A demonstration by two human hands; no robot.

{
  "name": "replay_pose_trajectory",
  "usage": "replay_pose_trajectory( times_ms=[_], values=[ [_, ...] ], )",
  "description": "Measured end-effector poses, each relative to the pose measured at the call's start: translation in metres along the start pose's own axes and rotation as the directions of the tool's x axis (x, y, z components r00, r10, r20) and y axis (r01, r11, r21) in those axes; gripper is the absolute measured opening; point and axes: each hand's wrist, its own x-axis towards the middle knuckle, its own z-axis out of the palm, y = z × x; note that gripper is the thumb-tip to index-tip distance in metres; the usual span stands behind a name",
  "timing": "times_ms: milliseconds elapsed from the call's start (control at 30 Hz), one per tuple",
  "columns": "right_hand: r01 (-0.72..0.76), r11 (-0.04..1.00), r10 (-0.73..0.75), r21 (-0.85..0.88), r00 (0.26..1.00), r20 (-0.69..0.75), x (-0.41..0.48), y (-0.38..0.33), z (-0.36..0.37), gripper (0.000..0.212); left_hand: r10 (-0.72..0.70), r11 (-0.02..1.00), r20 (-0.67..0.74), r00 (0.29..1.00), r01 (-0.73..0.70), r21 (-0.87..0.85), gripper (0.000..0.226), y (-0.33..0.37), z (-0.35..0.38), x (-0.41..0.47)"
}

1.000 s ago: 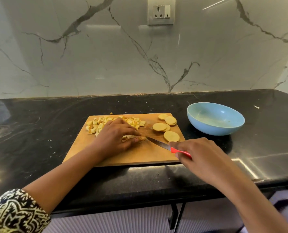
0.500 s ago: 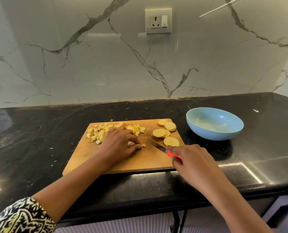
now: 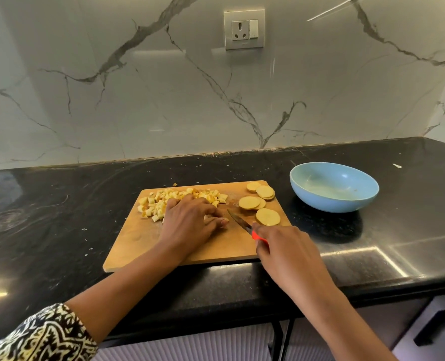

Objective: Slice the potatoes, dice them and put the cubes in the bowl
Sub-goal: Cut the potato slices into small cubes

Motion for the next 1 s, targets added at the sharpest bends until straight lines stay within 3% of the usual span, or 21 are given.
replay_pose_trajectory(
  times_ms=[133, 533, 833, 1000],
  values=[
    [0.001, 1.000, 0.000, 0.028, 1.000, -0.020, -0.012, -0.004, 0.004, 0.043, 0.030, 0.999, 0.061, 0.998, -0.029, -0.018, 0.031, -0.006, -0.001, -0.001],
    [-0.026, 1.000, 0.027, 0.004, 0.999, -0.019, -0.014, -0.017, 0.000, 0.044, 0.005, 0.999, 0.012, 1.000, -0.005, -0.040, 0.028, 0.000, 0.002, 0.005],
    [-0.028, 0.976, 0.076, -0.216, 0.973, 0.219, 0.003, -0.042, 0.011, 0.053, 0.001, 0.999, -0.004, 1.000, -0.001, -0.034, 0.027, -0.001, 0.004, 0.007],
    [0.017, 0.985, 0.017, -0.171, 0.981, 0.192, -0.016, -0.031, -0.002, 0.049, -0.011, 1.000, -0.026, 1.000, 0.011, -0.006, 0.028, 0.001, 0.004, 0.004]
  ],
)
